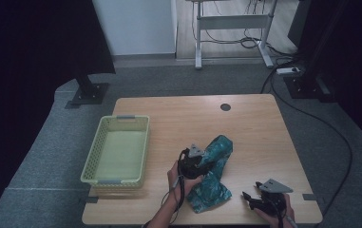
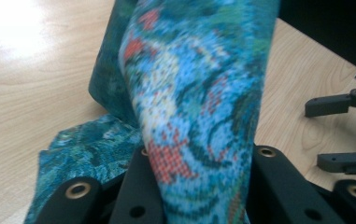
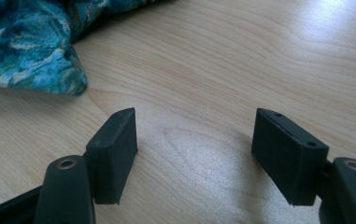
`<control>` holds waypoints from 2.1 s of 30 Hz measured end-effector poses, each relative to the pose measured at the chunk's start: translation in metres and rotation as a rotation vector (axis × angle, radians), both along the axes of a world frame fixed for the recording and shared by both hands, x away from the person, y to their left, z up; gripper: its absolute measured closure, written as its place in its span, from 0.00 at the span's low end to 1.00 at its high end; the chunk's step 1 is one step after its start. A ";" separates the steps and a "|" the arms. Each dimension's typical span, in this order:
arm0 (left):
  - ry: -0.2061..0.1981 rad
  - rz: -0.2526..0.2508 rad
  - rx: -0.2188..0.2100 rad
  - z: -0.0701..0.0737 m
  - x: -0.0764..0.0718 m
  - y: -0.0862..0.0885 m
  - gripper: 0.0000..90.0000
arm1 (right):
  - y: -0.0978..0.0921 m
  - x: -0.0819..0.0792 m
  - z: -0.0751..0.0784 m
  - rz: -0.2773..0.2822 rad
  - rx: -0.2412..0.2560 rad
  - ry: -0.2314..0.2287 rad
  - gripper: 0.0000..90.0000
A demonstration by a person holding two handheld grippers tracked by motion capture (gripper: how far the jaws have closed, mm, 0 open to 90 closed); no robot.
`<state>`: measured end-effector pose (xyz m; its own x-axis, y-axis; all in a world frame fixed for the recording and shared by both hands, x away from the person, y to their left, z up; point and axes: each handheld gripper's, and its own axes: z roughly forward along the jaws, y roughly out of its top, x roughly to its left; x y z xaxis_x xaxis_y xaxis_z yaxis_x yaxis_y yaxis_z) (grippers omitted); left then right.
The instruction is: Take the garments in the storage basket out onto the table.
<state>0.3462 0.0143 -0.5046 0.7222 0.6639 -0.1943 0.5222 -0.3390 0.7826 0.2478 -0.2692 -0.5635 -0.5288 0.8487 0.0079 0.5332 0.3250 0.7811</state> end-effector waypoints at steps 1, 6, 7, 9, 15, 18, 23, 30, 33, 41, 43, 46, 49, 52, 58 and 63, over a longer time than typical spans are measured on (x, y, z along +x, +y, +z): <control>0.004 0.001 0.000 -0.002 0.000 -0.001 0.81 | 0.000 0.000 0.000 0.000 0.000 0.000 0.34; 0.018 -0.007 0.014 -0.008 0.001 -0.006 0.77 | 0.000 0.000 0.000 0.000 0.000 0.000 0.34; 0.020 -0.010 0.019 -0.009 0.001 -0.006 0.76 | 0.000 0.000 0.000 0.001 0.000 0.000 0.34; 0.028 -0.010 0.017 -0.011 0.002 -0.007 0.74 | 0.000 0.000 0.000 0.001 0.000 0.001 0.34; 0.039 -0.016 0.028 -0.012 0.002 -0.010 0.60 | 0.000 0.000 0.000 0.002 0.000 0.000 0.34; 0.013 0.009 0.043 -0.010 0.001 -0.010 0.51 | 0.000 0.000 0.000 0.002 0.000 0.000 0.34; 0.001 0.017 0.044 -0.004 -0.003 -0.008 0.40 | 0.000 0.000 0.000 0.003 0.000 0.000 0.34; -0.028 0.009 0.055 0.005 -0.010 -0.004 0.34 | 0.000 0.000 0.000 0.002 0.000 0.001 0.34; -0.035 -0.002 0.060 0.007 -0.011 -0.002 0.32 | 0.000 0.000 0.000 0.003 0.000 0.000 0.34; -0.049 -0.009 0.029 0.014 -0.019 0.014 0.33 | 0.000 0.000 0.000 0.002 0.000 0.001 0.34; -0.061 -0.006 0.025 0.016 -0.022 0.018 0.33 | 0.000 0.000 0.000 0.002 0.000 0.001 0.34; -0.065 -0.002 0.015 0.018 -0.025 0.027 0.33 | 0.000 0.000 0.000 0.002 0.001 0.001 0.34; -0.069 0.006 0.015 0.016 -0.029 0.035 0.33 | 0.000 0.000 0.000 0.001 0.001 0.001 0.34; -0.071 0.018 0.009 0.014 -0.034 0.045 0.34 | 0.000 0.000 0.000 -0.001 0.000 0.001 0.34; -0.079 0.024 0.008 0.010 -0.042 0.062 0.34 | 0.001 0.000 0.000 -0.002 0.000 0.002 0.34; -0.080 0.024 0.011 0.004 -0.049 0.077 0.34 | 0.001 0.000 0.000 -0.007 0.002 -0.001 0.34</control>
<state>0.2970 0.0909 -0.5002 0.7187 0.6832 -0.1294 0.4665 -0.3358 0.8183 0.2475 -0.2683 -0.5637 -0.5226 0.8525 0.0087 0.5346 0.3197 0.7823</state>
